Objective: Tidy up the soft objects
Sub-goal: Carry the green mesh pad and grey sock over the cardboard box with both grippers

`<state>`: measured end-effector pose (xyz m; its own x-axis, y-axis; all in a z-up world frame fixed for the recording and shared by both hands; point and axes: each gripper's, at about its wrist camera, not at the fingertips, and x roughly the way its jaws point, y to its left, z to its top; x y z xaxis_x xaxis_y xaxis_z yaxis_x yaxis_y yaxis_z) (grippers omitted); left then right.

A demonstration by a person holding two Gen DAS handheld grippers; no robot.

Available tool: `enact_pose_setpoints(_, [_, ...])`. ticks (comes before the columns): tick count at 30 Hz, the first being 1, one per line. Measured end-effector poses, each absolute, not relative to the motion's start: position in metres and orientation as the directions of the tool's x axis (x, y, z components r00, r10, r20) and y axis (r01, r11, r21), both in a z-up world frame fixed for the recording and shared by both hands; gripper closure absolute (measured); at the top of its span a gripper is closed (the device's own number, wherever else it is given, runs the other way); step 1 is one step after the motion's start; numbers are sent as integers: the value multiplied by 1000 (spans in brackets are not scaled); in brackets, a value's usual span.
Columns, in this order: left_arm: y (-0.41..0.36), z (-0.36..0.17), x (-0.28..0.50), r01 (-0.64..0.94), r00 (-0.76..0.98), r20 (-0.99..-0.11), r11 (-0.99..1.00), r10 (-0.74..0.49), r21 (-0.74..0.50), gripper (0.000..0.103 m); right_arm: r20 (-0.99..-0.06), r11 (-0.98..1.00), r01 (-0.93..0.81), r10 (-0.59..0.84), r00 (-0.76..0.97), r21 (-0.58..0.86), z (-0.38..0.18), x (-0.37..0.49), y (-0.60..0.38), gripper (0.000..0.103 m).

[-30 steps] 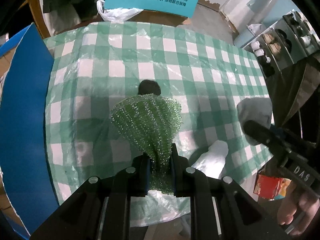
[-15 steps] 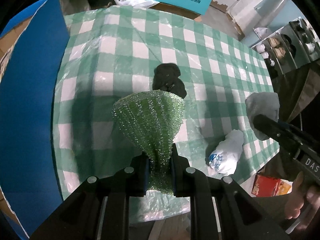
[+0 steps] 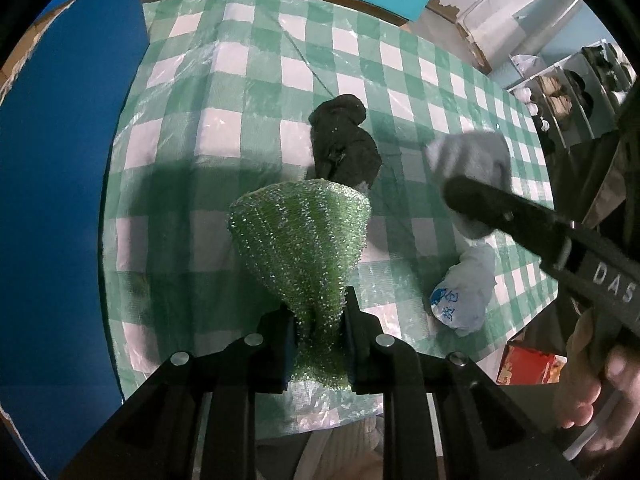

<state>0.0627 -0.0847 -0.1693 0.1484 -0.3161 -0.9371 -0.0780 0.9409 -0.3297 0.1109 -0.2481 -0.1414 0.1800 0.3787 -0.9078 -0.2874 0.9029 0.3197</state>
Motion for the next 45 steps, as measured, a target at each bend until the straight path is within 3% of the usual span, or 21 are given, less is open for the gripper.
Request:
enact_pose_setpoints(15, [-75, -176, 59, -65, 143, -924, 929, -354, -365, 84, -907, 874, -359, 397, 139, 327, -150, 131, -186, 62])
enact_pose_setpoints(30, [-45, -139, 40, -90, 220, -899, 910, -379, -405, 84, -950, 906, -342, 296, 96, 247, -179, 131, -173, 62])
enact_pose_setpoints(45, [-17, -106, 24, -91, 305, -882, 910, -360, -404, 86, -946, 914, -322, 300, 126, 247, -170, 130, -178, 65])
